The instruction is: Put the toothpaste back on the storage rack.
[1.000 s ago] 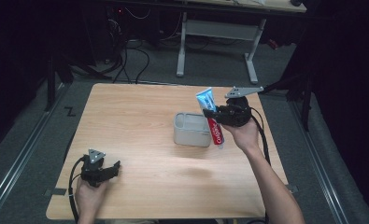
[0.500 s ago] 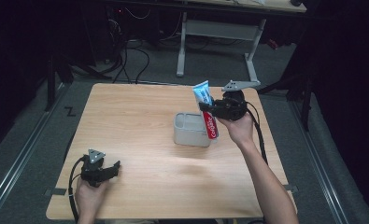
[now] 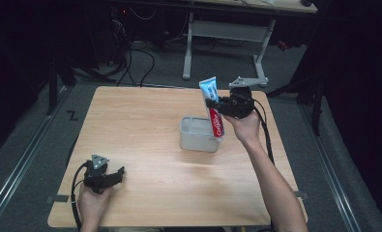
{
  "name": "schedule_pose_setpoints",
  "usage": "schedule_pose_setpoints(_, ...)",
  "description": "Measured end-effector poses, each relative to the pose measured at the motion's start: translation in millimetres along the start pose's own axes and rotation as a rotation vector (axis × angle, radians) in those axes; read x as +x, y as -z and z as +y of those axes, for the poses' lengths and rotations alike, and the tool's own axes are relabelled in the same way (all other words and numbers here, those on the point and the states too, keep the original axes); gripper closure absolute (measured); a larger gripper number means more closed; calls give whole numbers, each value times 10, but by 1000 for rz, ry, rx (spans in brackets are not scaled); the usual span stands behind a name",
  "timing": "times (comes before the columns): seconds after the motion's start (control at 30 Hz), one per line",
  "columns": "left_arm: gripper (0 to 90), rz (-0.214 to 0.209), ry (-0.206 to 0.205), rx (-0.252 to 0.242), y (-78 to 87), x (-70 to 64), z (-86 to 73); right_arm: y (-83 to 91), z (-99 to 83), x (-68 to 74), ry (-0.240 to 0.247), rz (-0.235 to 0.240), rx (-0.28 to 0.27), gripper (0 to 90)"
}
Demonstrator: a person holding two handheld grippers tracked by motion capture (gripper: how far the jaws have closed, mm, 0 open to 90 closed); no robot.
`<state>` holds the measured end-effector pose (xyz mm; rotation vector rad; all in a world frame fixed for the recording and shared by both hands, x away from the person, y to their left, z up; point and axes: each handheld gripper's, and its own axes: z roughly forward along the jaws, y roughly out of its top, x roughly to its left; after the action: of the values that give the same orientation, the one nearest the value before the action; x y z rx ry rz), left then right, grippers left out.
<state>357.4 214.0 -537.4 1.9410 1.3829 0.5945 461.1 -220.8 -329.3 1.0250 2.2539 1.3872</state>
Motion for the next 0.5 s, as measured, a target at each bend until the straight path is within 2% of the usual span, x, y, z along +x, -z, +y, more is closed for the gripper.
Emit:
schedule_pose_setpoints(0.23,257,-1,-1,0,0,0,0,-60,49,-40,-4,0,-34,725)
schedule_pose_setpoints(0.5,257,-1,-1,0,0,0,0,-164,132,-19,0,-3,-49,724)
